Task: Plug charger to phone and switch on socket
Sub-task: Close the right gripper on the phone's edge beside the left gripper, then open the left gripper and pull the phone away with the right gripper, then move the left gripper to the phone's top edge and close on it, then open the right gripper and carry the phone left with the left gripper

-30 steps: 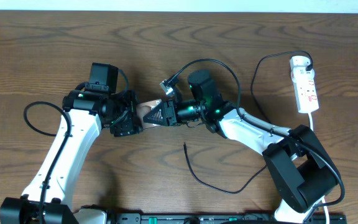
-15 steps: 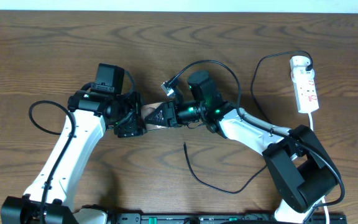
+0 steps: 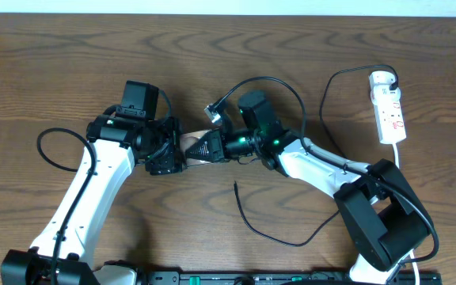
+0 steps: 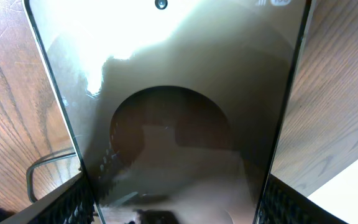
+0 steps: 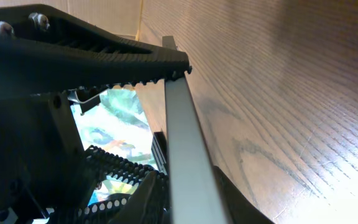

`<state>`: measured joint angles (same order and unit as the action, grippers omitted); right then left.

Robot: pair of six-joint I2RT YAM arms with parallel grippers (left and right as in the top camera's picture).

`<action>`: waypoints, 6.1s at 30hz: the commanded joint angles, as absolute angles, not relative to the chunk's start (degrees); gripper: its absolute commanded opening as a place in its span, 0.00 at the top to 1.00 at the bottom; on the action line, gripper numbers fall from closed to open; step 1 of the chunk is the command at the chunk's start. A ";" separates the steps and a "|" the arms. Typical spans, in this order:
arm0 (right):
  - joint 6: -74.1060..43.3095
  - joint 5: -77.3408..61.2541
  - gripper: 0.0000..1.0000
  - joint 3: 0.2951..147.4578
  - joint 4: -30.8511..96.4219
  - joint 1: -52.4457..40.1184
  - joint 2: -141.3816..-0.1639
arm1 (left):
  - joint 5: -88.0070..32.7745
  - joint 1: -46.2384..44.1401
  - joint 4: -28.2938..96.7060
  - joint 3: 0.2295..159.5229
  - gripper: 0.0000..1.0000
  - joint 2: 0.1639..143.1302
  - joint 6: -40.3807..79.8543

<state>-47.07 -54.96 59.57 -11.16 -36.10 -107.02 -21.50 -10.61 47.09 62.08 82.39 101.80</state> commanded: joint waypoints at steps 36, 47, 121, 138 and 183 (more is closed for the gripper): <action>-46.24 -54.30 0.99 60.64 -11.16 -34.57 -107.26 | -23.35 -11.68 44.29 64.01 0.08 80.84 97.41; -58.17 -48.36 0.99 60.64 -13.21 -23.07 -107.28 | -25.47 -8.60 33.98 64.01 0.08 74.00 84.42; -112.14 -42.57 0.98 60.64 -62.76 -29.26 -107.26 | -28.97 -4.14 -16.45 59.29 0.60 80.93 69.54; -111.66 -42.35 0.98 60.64 -61.91 -31.68 -107.26 | -29.82 -4.25 -16.43 59.29 0.50 80.93 69.47; -110.43 -42.39 0.09 60.64 -61.98 -31.90 -107.26 | -29.80 -4.05 -16.86 59.29 0.93 80.93 68.95</action>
